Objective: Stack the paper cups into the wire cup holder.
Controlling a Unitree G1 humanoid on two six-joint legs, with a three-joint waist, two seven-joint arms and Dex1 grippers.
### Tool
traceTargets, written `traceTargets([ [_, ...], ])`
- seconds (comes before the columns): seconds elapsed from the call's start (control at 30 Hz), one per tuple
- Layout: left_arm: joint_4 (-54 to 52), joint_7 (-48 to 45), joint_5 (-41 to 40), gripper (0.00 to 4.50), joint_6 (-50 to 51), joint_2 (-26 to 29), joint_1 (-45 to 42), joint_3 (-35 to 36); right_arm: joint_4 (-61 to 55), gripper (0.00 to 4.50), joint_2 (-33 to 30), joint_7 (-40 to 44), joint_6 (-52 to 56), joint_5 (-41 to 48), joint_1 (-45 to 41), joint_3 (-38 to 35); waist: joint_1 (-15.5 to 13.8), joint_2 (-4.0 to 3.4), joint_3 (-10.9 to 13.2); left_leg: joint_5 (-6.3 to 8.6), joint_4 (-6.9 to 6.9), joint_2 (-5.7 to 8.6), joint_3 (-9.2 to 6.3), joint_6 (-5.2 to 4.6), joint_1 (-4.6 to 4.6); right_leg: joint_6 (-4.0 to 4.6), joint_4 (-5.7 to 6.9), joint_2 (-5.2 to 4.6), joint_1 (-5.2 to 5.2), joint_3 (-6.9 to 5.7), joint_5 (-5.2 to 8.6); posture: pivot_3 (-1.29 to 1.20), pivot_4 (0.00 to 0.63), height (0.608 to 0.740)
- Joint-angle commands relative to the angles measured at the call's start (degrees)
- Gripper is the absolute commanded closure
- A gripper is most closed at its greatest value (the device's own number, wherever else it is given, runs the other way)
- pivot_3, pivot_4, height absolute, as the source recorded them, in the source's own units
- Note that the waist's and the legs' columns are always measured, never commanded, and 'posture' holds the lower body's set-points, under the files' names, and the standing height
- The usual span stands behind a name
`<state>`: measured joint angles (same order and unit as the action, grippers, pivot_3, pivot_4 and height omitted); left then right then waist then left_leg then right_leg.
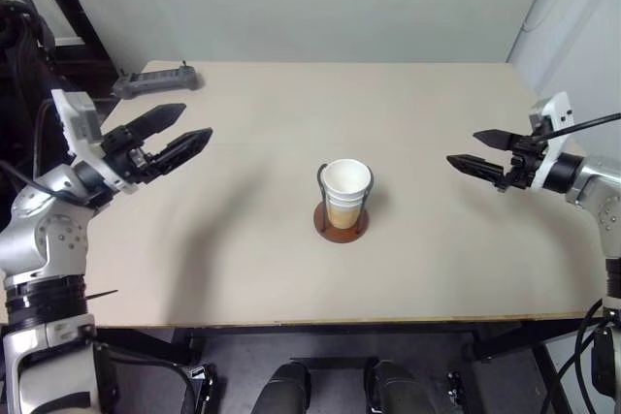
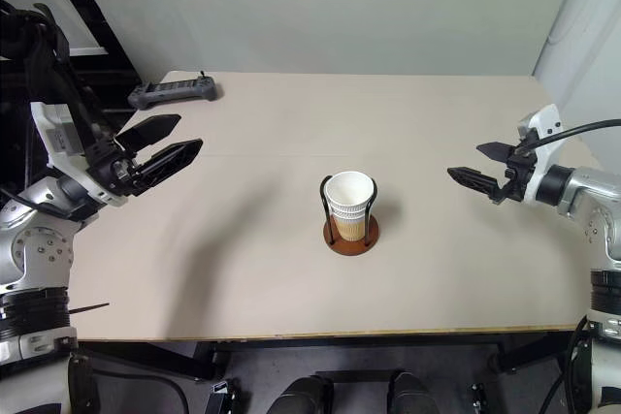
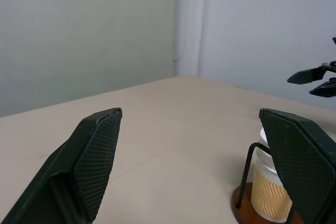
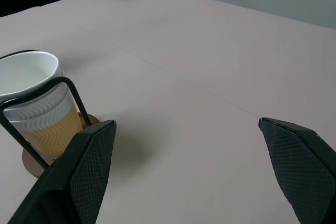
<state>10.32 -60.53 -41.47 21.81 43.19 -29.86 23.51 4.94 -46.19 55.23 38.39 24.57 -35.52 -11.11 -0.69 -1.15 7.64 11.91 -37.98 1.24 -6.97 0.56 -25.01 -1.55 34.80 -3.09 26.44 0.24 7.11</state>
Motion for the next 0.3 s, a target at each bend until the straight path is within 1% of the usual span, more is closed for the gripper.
traceTargets([
  [0.03,-4.0,1.8,-1.4,0.0,0.9,0.0,0.2,1.5,-1.3,0.01,-0.7,0.0,-1.2,0.1,-0.6,0.2,0.0,0.0,0.0,0.01,0.0,0.01,-0.01,0.0,0.0,0.0,-0.02,0.0,0.0,0.0,0.0,0.0,0.15,0.74],
  [0.3,-3.1,2.9,-1.4,0.0,1.1,0.6,-1.5,1.5,-1.5,0.01,0.1,-0.5,-0.9,0.8,-1.2,0.5,0.0,0.0,0.0,0.05,0.03,0.0,-0.03,0.04,0.01,0.0,-0.04,0.0,-0.01,0.0,0.01,0.0,0.15,0.74],
])
